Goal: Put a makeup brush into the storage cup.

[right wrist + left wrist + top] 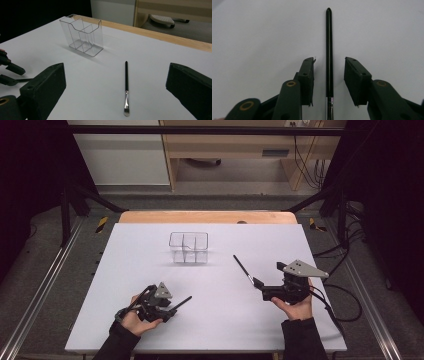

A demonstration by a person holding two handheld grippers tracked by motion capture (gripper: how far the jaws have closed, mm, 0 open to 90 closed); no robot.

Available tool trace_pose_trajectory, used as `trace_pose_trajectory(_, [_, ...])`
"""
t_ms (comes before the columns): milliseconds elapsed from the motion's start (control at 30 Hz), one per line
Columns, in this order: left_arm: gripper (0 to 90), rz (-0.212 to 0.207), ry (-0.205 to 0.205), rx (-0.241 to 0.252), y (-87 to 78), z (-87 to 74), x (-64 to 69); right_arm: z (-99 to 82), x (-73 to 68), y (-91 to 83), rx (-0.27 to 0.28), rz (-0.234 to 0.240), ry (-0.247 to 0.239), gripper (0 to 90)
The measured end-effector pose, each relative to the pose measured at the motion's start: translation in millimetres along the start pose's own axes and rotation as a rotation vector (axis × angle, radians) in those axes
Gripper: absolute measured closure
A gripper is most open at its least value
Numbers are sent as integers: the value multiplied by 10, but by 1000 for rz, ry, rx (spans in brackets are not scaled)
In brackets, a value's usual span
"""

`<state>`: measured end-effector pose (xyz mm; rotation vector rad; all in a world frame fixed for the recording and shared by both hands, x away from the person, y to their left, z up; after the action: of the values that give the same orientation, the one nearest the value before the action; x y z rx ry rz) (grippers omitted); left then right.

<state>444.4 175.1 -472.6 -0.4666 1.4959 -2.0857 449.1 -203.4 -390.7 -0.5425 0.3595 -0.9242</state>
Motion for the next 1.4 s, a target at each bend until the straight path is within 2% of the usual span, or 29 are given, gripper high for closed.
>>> trace_pose_trajectory(233, [693, -5, 11, -17, 33, 14, 40, -1, -1, 3, -2, 1, -1, 34])
trace_pose_trajectory(433, [759, 3, -3, -22, 34, 20, 49, -2, -5, 2, -2, 1, 0, 34])
trace_pose_trajectory(600, [824, 14, -32, -27, 34, 26, 43, -1, -4, 0, -1, 1, 0, 34])
trace_pose_trajectory(833, [830, 6, -53, -31, 31, 28, 37, -1, -6, -1, 0, 3, 1, 34])
trace_pose_trajectory(967, [830, -7, -95, -18, 36, 24, 17, 0, -2, -9, 3, 2, 0, 34])
trace_pose_trajectory(1033, [828, -11, -104, -19, 35, 24, 12, 1, -1, -12, 4, 3, 0, 34])
trace_pose_trajectory(1133, [824, -11, -102, -21, 34, 28, 10, 0, -3, -9, 2, 3, 1, 34])
trace_pose_trajectory(1233, [747, 9, -88, -35, 6, 46, -8, -1, -3, -8, 0, 3, 1, 34])
trace_pose_trajectory(1400, [675, 8, -52, -69, -94, 117, -47, 2, 4, -27, 0, 3, 3, 33])
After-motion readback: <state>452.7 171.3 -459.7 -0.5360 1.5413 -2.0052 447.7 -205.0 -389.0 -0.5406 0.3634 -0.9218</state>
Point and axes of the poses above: each handheld gripper's, and its own axes: y roughly forward along the jaws, z roughly out of its top, x roughly to its right, the point moved 2 cm from there along y, roughly forward along the jaws, and after that the axes turned 13 degrees about -x, right-handed, at the moved point
